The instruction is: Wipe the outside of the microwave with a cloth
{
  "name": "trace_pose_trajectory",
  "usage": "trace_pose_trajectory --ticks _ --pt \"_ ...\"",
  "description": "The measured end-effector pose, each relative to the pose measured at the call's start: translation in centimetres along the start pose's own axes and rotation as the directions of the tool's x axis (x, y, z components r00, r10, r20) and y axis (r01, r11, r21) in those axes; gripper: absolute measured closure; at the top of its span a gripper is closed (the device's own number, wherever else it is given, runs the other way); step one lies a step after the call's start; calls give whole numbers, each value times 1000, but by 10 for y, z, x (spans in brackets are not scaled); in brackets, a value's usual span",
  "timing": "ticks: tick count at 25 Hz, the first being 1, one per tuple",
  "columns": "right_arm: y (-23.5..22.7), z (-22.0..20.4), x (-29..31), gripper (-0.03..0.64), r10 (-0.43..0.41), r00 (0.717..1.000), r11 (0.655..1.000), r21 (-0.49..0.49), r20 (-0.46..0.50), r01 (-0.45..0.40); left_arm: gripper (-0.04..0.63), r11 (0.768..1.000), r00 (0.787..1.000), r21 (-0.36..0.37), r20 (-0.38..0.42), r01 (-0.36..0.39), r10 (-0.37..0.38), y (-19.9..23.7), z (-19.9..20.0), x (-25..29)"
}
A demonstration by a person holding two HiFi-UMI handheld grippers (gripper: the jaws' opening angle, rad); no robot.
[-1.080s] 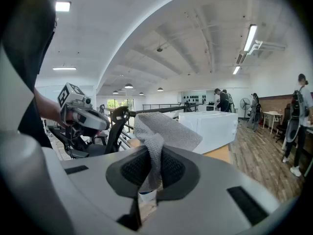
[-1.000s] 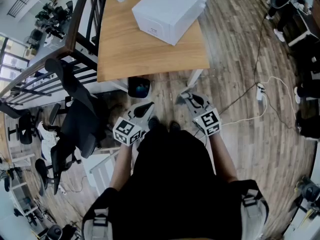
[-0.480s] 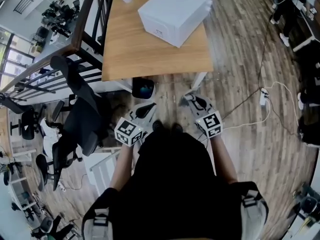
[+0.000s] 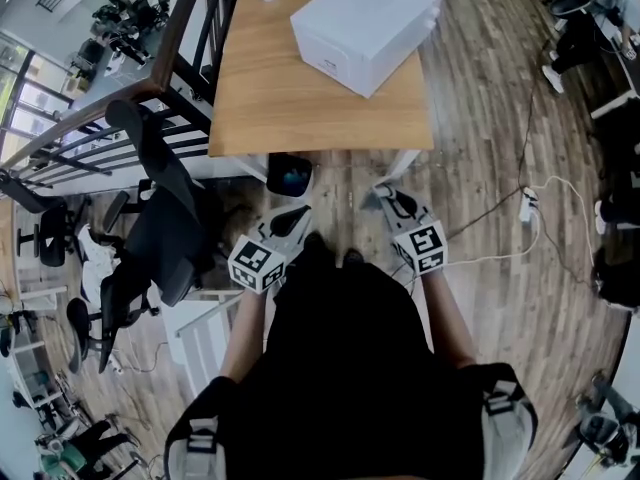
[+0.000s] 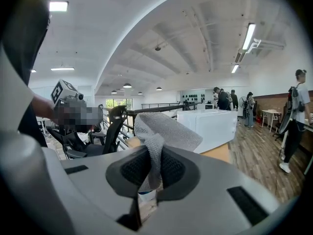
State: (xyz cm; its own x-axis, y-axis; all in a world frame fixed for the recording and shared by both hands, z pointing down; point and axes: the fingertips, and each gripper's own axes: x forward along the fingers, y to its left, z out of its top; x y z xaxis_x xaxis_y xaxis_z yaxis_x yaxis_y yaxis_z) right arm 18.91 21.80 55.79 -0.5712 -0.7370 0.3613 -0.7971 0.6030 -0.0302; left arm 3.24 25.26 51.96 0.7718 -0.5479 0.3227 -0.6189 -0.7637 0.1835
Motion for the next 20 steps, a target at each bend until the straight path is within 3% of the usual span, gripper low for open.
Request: trace_pose_trajectory --ticks 8,20 --pt "4 1 23 589 31 998 999 -23 -47 -32 600 1000 1000 -16 10 7 -7 24 0 4" --pt "-20 26 74 589 -18 997 1000 -27 -69 16 600 998 998 -4 12 65 -65 93 28 36"
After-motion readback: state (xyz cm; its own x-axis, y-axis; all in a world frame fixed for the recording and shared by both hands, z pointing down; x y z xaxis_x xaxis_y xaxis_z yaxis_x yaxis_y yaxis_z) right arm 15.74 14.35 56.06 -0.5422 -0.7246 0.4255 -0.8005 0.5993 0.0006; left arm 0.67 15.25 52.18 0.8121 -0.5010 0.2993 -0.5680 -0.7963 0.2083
